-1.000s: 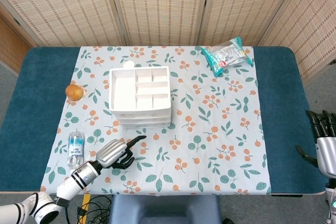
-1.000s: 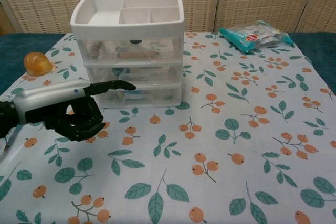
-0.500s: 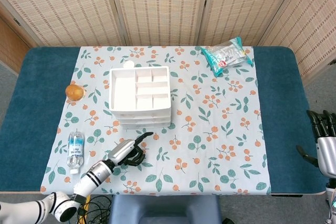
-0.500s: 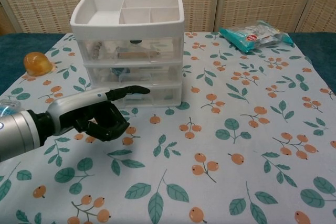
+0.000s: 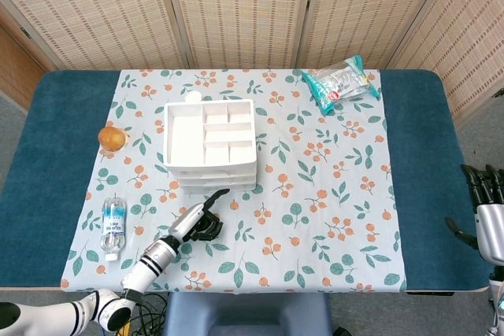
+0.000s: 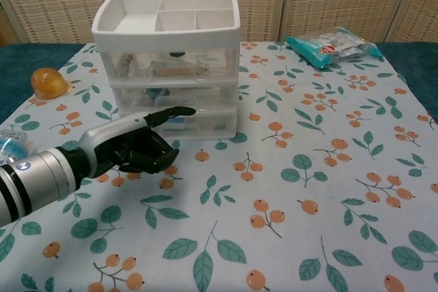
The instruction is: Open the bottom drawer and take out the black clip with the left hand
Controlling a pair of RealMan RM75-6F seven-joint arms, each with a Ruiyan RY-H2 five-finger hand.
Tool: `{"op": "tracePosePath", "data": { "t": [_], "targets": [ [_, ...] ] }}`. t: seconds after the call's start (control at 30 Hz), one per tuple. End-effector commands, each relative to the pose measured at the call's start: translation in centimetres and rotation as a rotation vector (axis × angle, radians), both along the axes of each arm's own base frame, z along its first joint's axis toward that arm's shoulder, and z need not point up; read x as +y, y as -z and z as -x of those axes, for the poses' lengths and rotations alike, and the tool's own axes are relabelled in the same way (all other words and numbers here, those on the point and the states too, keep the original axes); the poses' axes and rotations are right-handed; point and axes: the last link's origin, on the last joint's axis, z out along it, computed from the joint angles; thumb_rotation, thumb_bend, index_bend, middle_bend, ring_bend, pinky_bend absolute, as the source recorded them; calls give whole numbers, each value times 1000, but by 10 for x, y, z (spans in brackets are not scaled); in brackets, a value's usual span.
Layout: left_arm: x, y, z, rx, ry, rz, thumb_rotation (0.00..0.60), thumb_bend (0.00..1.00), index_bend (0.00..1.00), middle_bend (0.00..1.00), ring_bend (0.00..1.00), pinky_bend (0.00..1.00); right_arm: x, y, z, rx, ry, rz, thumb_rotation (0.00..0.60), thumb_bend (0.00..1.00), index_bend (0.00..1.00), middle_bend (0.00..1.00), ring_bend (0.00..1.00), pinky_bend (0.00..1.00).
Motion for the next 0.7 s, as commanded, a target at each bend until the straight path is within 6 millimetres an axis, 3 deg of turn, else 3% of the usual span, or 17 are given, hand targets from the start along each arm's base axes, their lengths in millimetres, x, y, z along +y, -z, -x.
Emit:
{"op": "tracePosePath", "data": {
  "t": [0.03,0.7],
  "targets": [
    [0,2,0,-15,-19,-3,600,550,0,868,962,1000,0,0,0,0,0,2,600,235,0,119,40,0],
    [3,16,0,-55,-97,-56,600,550,0,868,965,1000,4,-3,3,0,13,13,600,235,0,120,41,0]
  ]
}}
